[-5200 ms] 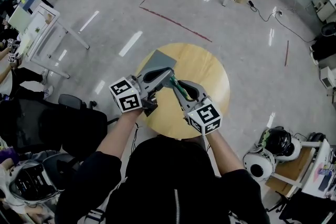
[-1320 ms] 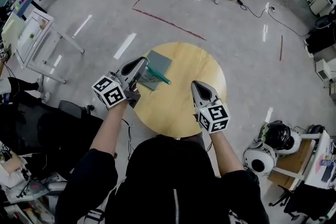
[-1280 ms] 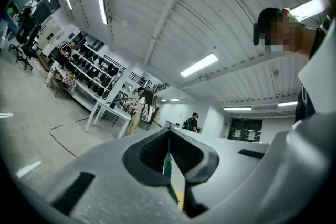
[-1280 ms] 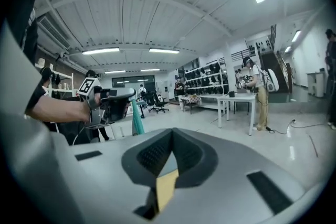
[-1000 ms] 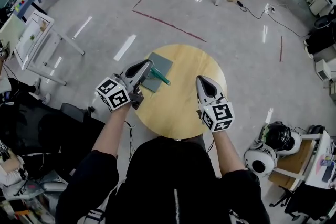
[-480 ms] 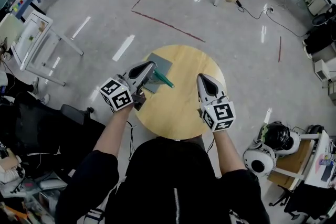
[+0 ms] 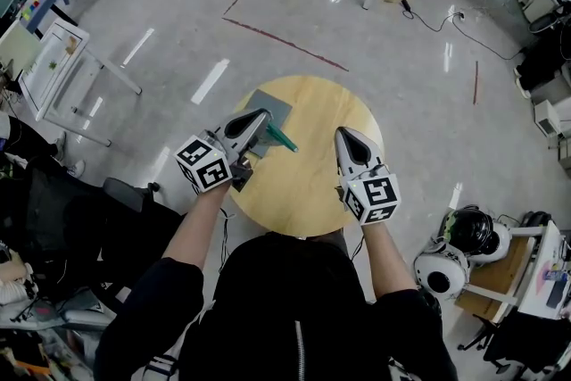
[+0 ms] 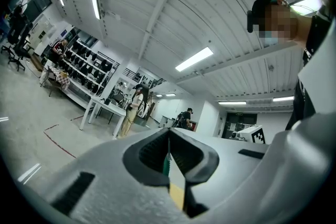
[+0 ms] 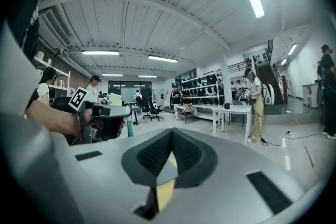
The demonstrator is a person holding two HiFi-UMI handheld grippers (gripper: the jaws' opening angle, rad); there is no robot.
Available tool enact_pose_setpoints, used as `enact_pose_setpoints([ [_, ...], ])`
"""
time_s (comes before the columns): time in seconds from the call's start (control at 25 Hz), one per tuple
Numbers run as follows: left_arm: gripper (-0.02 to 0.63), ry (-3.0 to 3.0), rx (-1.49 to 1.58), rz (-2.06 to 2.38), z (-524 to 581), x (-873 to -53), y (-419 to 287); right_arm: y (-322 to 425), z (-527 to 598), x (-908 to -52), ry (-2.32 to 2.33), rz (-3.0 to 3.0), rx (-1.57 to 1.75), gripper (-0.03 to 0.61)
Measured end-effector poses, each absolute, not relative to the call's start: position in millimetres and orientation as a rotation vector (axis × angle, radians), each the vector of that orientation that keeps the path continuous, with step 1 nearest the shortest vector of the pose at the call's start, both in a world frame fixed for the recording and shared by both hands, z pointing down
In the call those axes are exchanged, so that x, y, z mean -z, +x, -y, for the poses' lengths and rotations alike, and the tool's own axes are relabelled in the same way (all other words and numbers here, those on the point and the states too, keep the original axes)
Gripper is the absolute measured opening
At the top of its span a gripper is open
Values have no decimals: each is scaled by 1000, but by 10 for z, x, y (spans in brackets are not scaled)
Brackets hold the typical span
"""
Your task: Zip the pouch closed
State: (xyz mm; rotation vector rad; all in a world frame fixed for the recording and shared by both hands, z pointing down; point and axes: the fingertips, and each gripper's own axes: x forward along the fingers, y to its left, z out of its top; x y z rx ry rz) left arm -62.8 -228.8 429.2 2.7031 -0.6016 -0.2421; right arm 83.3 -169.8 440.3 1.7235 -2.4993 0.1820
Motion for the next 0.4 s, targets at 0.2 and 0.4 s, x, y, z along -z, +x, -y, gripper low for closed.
enact_pose_setpoints([
  [0.2,5,2694,243,588,2237,-4307,-552,831,1664,-4431,1709,2506,-195,-8],
  [0.4,5,2695,242,576,2176,-4304,-499,823,1605,-4470,1698,2510,-205,-8],
])
